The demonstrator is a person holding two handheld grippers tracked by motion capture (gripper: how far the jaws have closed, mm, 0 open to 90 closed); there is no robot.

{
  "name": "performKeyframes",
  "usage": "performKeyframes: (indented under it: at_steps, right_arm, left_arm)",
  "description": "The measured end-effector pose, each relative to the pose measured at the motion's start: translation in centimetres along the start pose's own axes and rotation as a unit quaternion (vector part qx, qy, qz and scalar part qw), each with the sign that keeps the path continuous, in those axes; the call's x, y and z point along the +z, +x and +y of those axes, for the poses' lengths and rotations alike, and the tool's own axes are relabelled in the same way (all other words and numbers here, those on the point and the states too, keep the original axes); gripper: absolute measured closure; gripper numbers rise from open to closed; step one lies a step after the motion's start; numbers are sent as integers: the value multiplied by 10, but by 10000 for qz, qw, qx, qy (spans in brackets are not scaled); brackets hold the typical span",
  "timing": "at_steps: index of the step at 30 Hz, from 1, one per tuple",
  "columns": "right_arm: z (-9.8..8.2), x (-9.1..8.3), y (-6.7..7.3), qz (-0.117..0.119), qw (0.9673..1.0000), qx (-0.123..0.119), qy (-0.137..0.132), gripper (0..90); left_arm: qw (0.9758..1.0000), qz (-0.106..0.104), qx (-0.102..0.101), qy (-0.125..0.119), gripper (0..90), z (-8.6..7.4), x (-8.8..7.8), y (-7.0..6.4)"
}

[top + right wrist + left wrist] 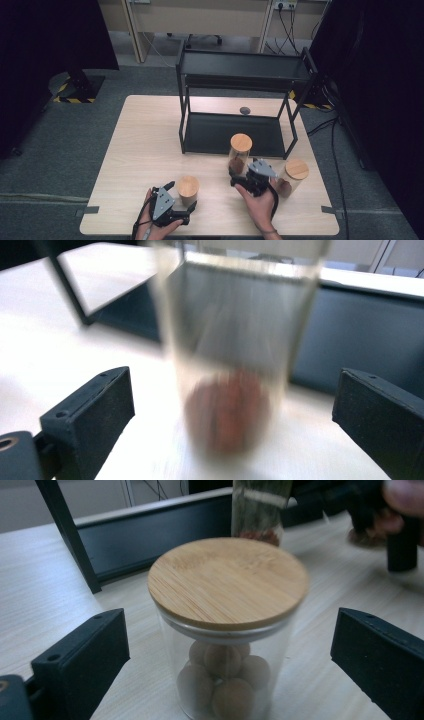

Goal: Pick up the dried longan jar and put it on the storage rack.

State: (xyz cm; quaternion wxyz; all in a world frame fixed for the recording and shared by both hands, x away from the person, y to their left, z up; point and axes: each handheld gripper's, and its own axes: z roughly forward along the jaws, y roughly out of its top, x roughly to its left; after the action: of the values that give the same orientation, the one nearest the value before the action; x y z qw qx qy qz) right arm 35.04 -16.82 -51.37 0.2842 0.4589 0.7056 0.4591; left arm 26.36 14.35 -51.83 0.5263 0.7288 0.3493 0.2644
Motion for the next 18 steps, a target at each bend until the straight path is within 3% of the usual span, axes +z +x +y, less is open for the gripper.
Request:
performKeyframes:
  at_steps: [3,6,18]
  right_arm:
    - [-16,-22,0,63,9999,-115,-81,39]
    - [-25,-33,-2,112,9998,-51,-141,39]
    - [-27,-37,-2,154,9995,-103,-241,45]
  left_arm:
    - [9998,105,-33,-167,19,-2,-12,-2]
    - [9995,171,-59,-252,24,-3,-15,-3]
    - [9997,162,-44,-165,51,-3,3,-4]
